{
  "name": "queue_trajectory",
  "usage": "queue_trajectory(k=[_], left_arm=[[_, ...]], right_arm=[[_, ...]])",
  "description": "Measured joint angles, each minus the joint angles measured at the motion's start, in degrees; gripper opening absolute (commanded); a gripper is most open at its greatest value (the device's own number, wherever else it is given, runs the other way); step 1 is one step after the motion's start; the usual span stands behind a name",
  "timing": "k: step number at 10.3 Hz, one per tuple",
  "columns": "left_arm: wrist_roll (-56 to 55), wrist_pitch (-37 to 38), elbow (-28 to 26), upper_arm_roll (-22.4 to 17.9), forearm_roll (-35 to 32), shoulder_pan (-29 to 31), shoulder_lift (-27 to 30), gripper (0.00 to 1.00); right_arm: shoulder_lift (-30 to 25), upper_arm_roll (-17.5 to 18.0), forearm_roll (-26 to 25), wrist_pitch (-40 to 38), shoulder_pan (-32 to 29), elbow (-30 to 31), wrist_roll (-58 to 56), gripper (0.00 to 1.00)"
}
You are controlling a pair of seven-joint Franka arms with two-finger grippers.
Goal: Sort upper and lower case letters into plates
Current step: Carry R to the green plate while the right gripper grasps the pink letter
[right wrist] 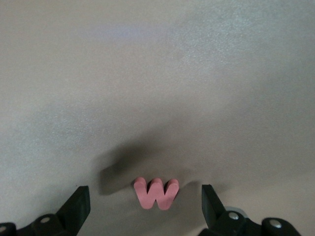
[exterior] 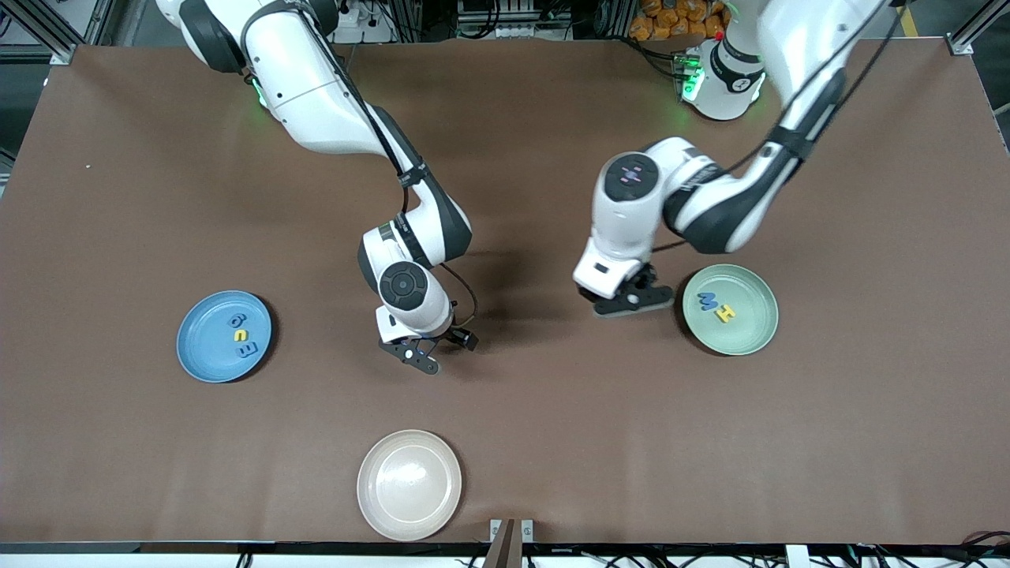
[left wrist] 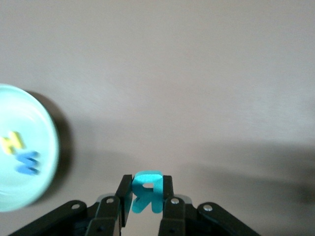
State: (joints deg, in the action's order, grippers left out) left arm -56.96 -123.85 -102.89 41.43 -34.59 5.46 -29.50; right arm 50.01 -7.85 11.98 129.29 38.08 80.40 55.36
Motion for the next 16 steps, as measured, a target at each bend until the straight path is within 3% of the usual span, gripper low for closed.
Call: queue_trajectory(k=[2,4,10,11,13,16], left_arm=[[12.01,4.72,0.01,5.06,0.02,9.15,0.16,0.0],[21.12,8.52,-0.1,7.65,0.02,15.45,0.19,0.0],[26.77,9.85,-2.44,7.82,0.03,23.26,-2.93,0.0],[26.84,9.78,-2.44,7.81,0.03,24.0,-4.2,0.09],[26.84,9.58,-2.42,7.81,0.03,24.78,-6.15,0.41],[26.84,9.49,-2.38,7.86,0.03,24.92,-6.7,0.71]], right_arm=[[0.22,-0.01,0.01,-0.01,0.01,0.1,1.79,1.0],[0.59,-0.22,0.0,0.0,-0.04,0.62,1.91,1.0],[0.66,-0.21,-0.01,0.78,-0.11,1.07,1.9,1.0],[0.66,-0.21,-0.01,0.79,-0.11,1.08,1.9,1.0],[0.65,-0.21,-0.01,0.84,-0.11,1.09,1.9,1.0],[0.64,-0.18,-0.01,1.09,-0.11,1.09,1.93,1.0]])
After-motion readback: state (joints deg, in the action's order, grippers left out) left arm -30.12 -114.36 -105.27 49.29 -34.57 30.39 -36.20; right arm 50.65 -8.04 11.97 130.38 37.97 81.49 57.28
